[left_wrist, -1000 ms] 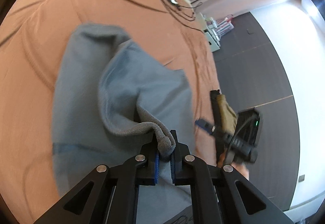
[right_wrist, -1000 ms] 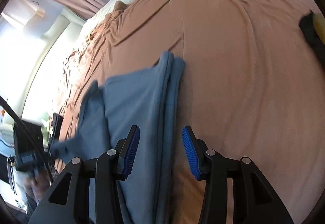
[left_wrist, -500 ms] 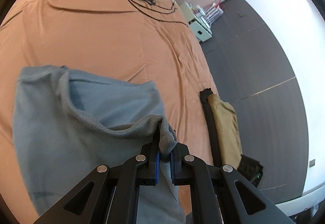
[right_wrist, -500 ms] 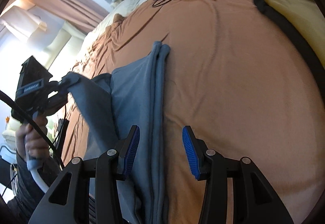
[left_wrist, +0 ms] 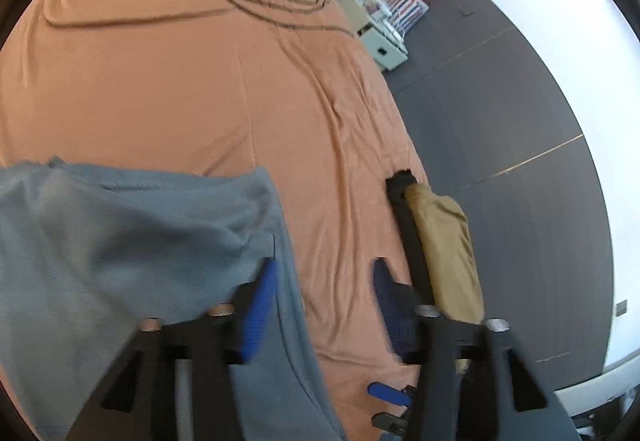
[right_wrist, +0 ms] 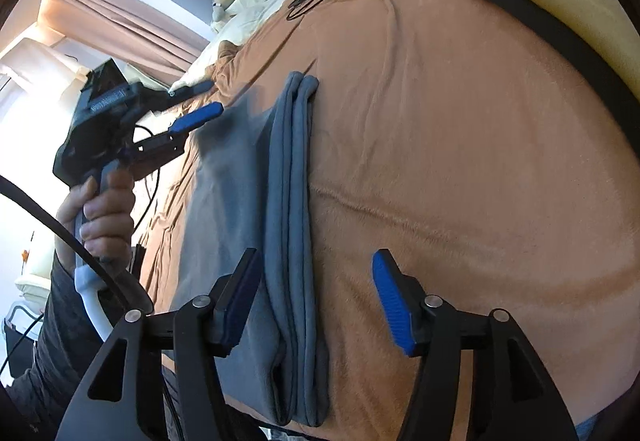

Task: Fold small clothes

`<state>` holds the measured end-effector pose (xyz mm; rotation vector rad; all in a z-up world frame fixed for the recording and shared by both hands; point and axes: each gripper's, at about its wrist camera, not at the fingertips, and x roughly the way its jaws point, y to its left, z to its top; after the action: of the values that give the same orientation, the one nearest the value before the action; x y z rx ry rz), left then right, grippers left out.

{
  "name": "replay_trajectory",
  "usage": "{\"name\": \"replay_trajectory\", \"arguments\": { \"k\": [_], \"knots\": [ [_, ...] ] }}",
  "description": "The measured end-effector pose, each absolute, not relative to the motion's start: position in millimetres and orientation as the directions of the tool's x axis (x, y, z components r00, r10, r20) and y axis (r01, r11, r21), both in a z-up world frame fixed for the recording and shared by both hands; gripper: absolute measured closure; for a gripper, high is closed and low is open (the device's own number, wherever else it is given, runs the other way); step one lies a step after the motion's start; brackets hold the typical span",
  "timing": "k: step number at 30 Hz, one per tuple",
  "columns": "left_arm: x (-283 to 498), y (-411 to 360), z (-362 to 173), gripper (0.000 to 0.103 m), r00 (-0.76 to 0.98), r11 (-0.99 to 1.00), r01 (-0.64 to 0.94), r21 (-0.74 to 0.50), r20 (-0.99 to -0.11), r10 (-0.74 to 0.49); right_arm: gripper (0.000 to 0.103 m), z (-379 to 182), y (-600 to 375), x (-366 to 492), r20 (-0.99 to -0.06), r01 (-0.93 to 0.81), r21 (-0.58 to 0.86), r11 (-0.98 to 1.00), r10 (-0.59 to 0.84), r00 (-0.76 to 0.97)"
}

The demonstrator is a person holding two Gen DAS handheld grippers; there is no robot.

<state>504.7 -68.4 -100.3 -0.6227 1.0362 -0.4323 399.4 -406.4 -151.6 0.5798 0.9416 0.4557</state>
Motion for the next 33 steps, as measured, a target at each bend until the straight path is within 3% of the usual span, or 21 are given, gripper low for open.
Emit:
{"name": "replay_trajectory", "arguments": {
  "k": [12,17,25,33],
  "knots": [
    [447,-3,-117,0.045,0.478,0.818,-0.084,-0.569,-0.743,-0.468,0.047,-149,-376,428,-0.670,-0.157,0.584,0.797,0.581,0.462],
    [414,25,-136,0.045,0.462,0.837,-0.157,-0.525,-0.788,-0.408,0.036,-151,-367,437,-0.688,-0.170,0.560,0.811,0.569,0.449],
    [371,64,-163,0.045,0.446,0.826,-0.248,-0.506,-0.817,-0.367,0.036,-149,-337,439,-0.764,-0.196,0.446,0.873,0.486,0.424],
    [336,78,-174,0.045,0.446,0.819,-0.276,-0.503,-0.822,-0.355,0.037,-146,-333,435,-0.764,-0.176,0.464,0.868,0.493,0.417]
  ]
}}
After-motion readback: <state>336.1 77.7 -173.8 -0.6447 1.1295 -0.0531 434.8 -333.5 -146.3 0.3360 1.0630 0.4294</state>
